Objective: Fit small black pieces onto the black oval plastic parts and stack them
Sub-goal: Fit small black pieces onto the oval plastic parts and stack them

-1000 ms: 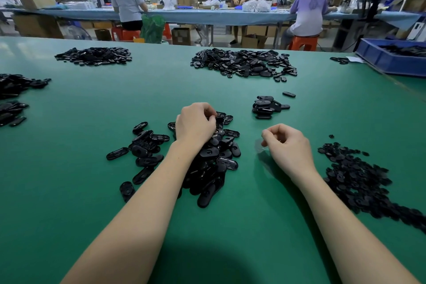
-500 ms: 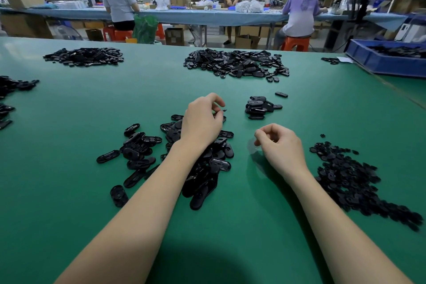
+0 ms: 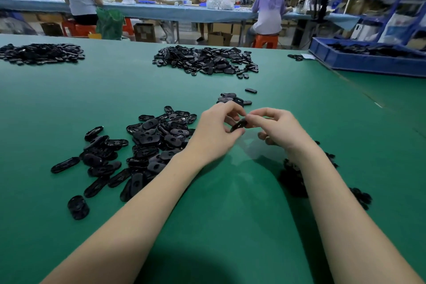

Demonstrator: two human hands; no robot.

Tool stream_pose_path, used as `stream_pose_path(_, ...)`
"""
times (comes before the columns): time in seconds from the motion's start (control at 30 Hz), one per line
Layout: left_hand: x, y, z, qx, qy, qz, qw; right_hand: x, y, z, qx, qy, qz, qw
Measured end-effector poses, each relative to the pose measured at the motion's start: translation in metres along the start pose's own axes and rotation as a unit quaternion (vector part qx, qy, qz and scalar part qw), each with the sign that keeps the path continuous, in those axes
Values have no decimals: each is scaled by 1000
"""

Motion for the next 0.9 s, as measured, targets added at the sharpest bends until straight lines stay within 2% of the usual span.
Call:
stream_pose_path(0.23, 4, -8, -10, 75, -61, 128, 987, 2, -6, 16, 123, -38, 21, 992)
stream_pose_path(0.37, 5, -10, -11, 102, -62, 158, 980, 4, -15, 30, 329, -81, -28, 940)
stream_pose_path(0.5, 7, -10, -14, 131, -75, 174, 973, 3, -17, 48, 409, -24, -51, 911)
stream_pose_path(0.6, 8, -11, -16, 125, -86, 175, 973, -1, -5, 58, 376, 72, -20, 923)
stream_pose_path(0.7, 9, -12, -18, 123, -97, 175, 972, -1, 17, 65, 271, 162, 42, 948)
stream_pose_path(0.9, 9, -11, -18, 128, -105, 176, 970, -2, 48, 68, 185, 231, 62, 953)
Point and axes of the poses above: each hand's wrist, its own x-axis away from the middle knuckle, its own z-axis out of the back of the hand, y = z × x, the point moved 3 cm from there along -x, towards the middle knuckle
